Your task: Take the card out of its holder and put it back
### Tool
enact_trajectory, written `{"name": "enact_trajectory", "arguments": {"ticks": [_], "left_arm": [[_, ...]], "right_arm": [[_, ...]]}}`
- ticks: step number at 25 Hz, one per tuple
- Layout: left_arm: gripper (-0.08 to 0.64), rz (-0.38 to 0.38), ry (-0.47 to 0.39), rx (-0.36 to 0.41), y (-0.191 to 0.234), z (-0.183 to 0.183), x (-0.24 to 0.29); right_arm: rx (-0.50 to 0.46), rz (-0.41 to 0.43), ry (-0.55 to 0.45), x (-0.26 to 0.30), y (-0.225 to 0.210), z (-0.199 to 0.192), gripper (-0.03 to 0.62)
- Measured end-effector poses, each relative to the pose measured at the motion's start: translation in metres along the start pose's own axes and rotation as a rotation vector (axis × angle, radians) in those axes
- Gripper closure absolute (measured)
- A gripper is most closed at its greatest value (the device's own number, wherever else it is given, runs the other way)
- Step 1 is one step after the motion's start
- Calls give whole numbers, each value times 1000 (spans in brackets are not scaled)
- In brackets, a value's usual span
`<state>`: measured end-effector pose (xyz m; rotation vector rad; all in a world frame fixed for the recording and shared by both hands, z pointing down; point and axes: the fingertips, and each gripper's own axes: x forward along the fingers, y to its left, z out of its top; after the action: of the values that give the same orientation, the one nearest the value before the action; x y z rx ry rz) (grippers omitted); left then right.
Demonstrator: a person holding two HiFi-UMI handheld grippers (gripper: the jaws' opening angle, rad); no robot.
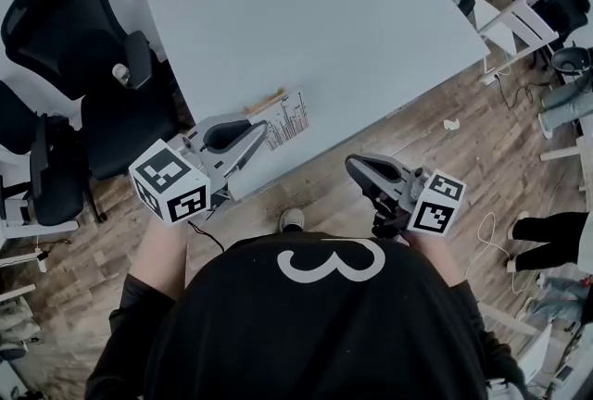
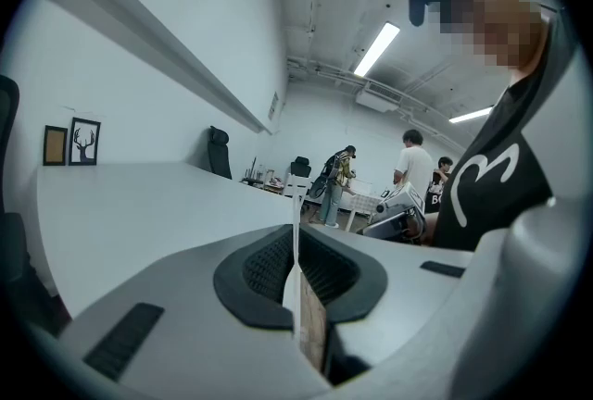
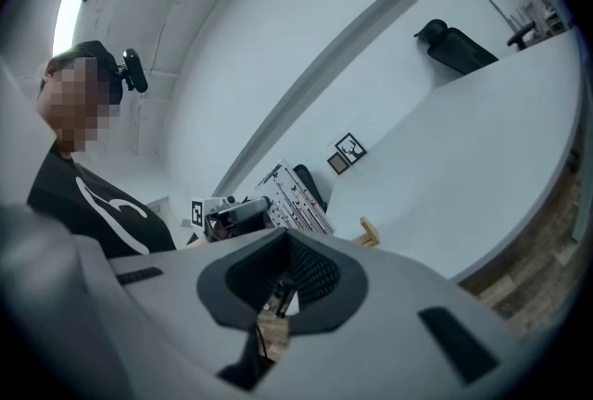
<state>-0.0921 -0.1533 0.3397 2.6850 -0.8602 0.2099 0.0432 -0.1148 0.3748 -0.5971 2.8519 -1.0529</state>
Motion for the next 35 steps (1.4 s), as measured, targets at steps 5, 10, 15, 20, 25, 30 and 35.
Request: {"name": "enact_trajectory", "arguments": {"ticks": [5,10,15,20,25,30,35], "left_arm": [[535,-3,3,20,19,6,4],[535,2,8,18,41,7,5],[535,9,24,29,60,2,5],[535,7,29,37,72,0,6],[535,5,24,57,82,-2,8],[535,24,46,74,94,-10,13],[535,39,67,83,100,-19,17]], "right_arm": [[0,-10,-3,10,-7,5,583],[3,-18,3,23,-15,12,583],[5,-21,11,35,-19,12,583],[1,-27,18,41,-21,14,583],[9,-47,16,38,-27,14,583],[20,-58,17,36,-33,11,583],[28,-62,19,37,-35,9,583]]}}
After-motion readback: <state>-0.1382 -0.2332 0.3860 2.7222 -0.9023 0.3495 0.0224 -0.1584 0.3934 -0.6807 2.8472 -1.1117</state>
